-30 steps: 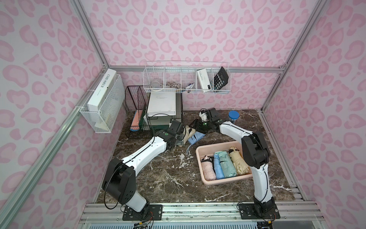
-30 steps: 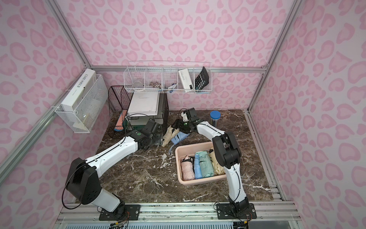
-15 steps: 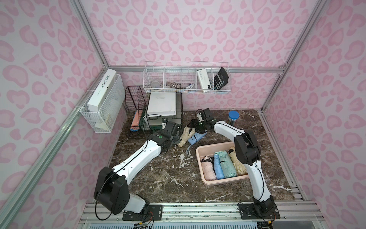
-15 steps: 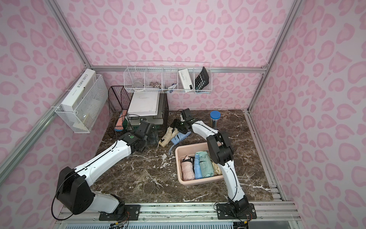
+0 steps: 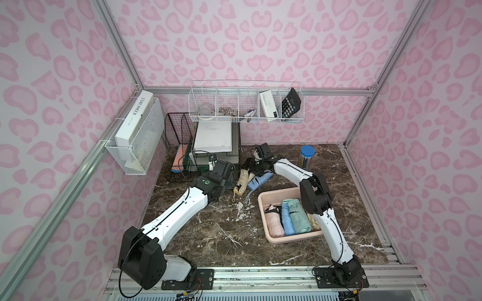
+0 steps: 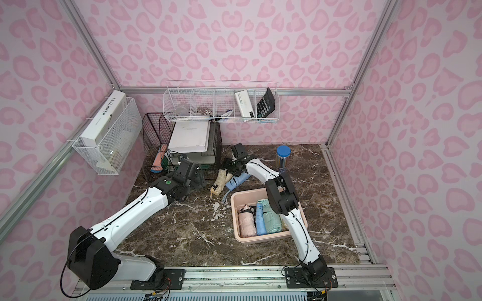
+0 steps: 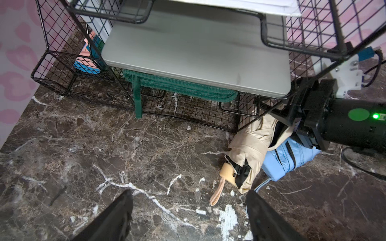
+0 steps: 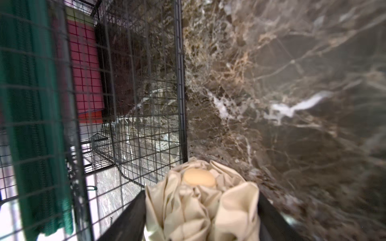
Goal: Put the umbrella into the storage box
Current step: Pick up the umbrella from the center of the board.
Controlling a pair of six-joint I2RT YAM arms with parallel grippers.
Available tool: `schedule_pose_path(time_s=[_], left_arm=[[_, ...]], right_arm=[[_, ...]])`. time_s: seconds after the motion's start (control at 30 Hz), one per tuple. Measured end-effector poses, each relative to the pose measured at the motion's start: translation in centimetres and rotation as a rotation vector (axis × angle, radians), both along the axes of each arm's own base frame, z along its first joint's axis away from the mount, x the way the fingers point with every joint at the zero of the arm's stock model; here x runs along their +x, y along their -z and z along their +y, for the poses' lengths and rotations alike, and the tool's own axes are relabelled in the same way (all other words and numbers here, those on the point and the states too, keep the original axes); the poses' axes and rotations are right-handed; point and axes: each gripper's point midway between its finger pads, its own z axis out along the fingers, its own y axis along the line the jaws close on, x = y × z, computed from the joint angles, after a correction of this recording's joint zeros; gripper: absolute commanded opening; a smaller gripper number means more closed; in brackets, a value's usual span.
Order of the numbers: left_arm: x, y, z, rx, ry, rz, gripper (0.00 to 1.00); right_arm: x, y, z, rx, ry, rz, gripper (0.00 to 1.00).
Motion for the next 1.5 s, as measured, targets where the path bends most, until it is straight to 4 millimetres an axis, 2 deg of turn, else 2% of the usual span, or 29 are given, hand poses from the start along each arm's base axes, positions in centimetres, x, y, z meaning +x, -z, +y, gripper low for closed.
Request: schedule_pose_path(time_s=[0.1, 0.3, 0.4, 0.57, 0.83, 1.07, 1.27, 1.5], left_arm=[[0.0, -0.1, 0.1, -0.002, -0.006, -0.002, 0.86], [-0.2, -0.4, 0.3, 0.000, -0.017, -0.011, 0.86], [-0.3, -0.6, 0.6, -0.003, -0.028, -0.015, 0.86], [-0.8, -1.2, 1.3, 0.019, -0.046, -0.018, 0.86], [-1.1, -4.3, 2.5, 0.044, -0.064, -0.099, 0.86], [-1.4, -6.6, 2.8, 0.071, -0.020, -0.167, 0.87], [-1.3, -8.0, 0.7, 0.038, 0.128, -0.221, 0.94], [-1.4, -8.0, -4.5, -0.084, 0.413, -0.257, 0.98]], right_arm=[[-0.2, 0.3, 0.0, 0.000, 0.000, 0.008, 0.52], [-0.4, 0.3, -0.1, 0.014, -0.011, 0.020, 0.28], [-0.5, -0.1, -0.1, 0.020, -0.015, 0.021, 0.23], [-1.0, -1.4, -0.4, 0.036, -0.019, 0.031, 0.10], [-2.1, -4.1, -2.3, 0.081, -0.003, 0.046, 0.00], [-3.6, -6.8, -4.4, 0.137, 0.021, 0.037, 0.00], [-5.2, -9.7, -7.2, 0.186, 0.061, 0.022, 0.00], [-6.6, -13.4, -10.1, 0.240, 0.114, -0.017, 0.00]])
